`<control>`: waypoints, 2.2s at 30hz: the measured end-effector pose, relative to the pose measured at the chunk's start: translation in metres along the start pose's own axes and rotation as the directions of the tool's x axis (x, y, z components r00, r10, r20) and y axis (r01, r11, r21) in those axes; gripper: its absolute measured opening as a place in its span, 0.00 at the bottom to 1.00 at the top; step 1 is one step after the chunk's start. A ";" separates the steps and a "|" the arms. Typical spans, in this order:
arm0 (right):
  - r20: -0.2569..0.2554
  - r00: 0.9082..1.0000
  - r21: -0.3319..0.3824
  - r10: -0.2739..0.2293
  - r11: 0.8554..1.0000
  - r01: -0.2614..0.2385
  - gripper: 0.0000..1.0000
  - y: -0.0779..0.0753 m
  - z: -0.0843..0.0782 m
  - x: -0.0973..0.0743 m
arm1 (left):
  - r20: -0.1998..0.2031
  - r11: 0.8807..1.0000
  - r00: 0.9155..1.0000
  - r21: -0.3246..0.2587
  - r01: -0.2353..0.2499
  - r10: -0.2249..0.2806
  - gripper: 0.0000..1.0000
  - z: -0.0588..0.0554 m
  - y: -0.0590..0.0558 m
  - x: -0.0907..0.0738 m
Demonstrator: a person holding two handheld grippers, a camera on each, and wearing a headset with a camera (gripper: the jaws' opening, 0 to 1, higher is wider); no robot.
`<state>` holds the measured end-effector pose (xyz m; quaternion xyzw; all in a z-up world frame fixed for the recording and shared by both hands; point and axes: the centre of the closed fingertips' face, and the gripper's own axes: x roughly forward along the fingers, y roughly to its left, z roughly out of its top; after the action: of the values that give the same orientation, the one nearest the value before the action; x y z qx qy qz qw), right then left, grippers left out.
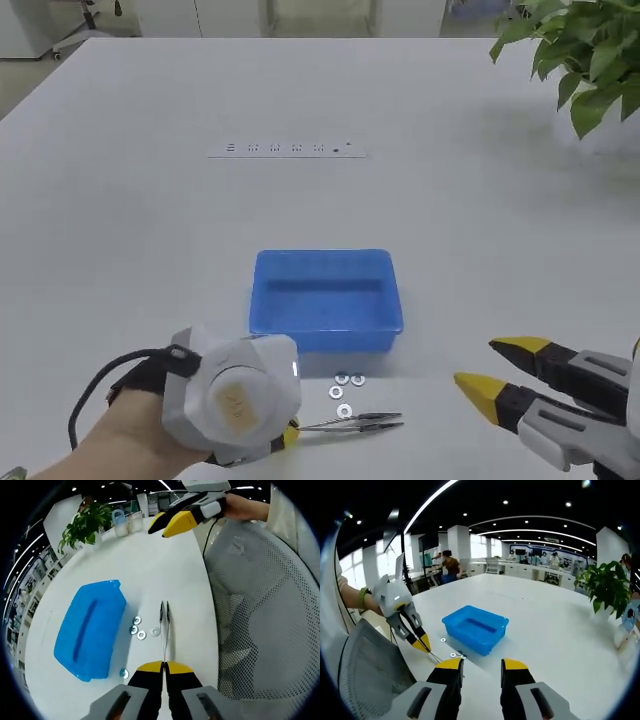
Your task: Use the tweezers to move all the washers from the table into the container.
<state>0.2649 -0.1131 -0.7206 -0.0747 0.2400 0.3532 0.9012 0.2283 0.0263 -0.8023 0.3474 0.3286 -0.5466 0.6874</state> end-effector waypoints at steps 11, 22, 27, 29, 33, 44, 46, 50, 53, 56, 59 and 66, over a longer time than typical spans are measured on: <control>0.003 1.000 -0.010 0.016 1.000 -0.016 0.25 0.005 0.001 0.003 | 0.113 0.999 0.993 -0.012 -0.040 0.041 0.00 0.035 0.002 -0.043; 0.010 1.000 -0.008 0.016 1.000 -0.016 0.25 0.004 0.001 0.001 | 0.149 0.999 0.988 -0.025 -0.031 0.035 0.00 0.053 0.001 -0.060; 0.012 1.000 -0.005 0.016 1.000 -0.016 0.25 0.005 0.001 0.001 | 0.165 0.999 0.986 -0.037 -0.026 0.032 0.00 0.056 0.001 -0.061; 0.014 1.000 -0.005 0.016 1.000 -0.016 0.25 0.005 0.002 0.001 | 0.173 0.999 0.984 -0.040 -0.028 0.035 0.00 0.058 0.002 -0.062; 0.017 1.000 -0.003 0.014 1.000 -0.014 0.24 0.004 0.002 0.000 | 0.172 0.999 0.985 -0.028 -0.025 0.030 0.00 0.059 0.002 -0.062; 0.027 1.000 0.007 0.012 1.000 -0.013 0.25 0.003 0.003 0.000 | 0.185 1.000 0.983 -0.003 -0.015 0.016 0.00 0.069 0.005 -0.063; 0.026 1.000 0.008 0.013 1.000 -0.014 0.25 0.003 0.002 0.000 | 0.183 1.000 0.983 0.004 -0.013 0.012 0.00 0.071 0.005 -0.061; 0.028 0.999 0.010 0.016 1.000 -0.016 0.25 0.003 0.003 0.000 | 0.185 1.000 0.983 0.016 -0.009 0.006 0.00 0.075 0.006 -0.060; 0.031 0.999 0.013 0.014 1.000 -0.015 0.25 0.002 0.003 0.000 | 0.185 1.000 0.983 0.023 -0.006 0.001 0.00 0.078 0.008 -0.060; 0.036 0.999 0.021 0.011 1.000 -0.011 0.25 0.001 0.003 -0.001 | 0.184 0.999 0.983 0.033 -0.002 -0.004 0.00 0.080 0.009 -0.057; 0.039 0.999 0.026 0.008 1.000 -0.009 0.25 0.000 0.003 -0.001 | 0.181 0.999 0.983 0.033 0.009 -0.015 0.00 0.080 0.010 -0.054; 0.039 0.999 0.038 0.005 0.999 -0.006 0.26 -0.002 0.002 0.000 | 0.163 0.998 0.986 0.052 0.036 -0.044 0.00 0.081 0.009 -0.047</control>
<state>0.2673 -0.1142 -0.7186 -0.0498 0.2292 0.3524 0.9060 0.2346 -0.0159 -0.7182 0.3116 0.2643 -0.5948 0.6923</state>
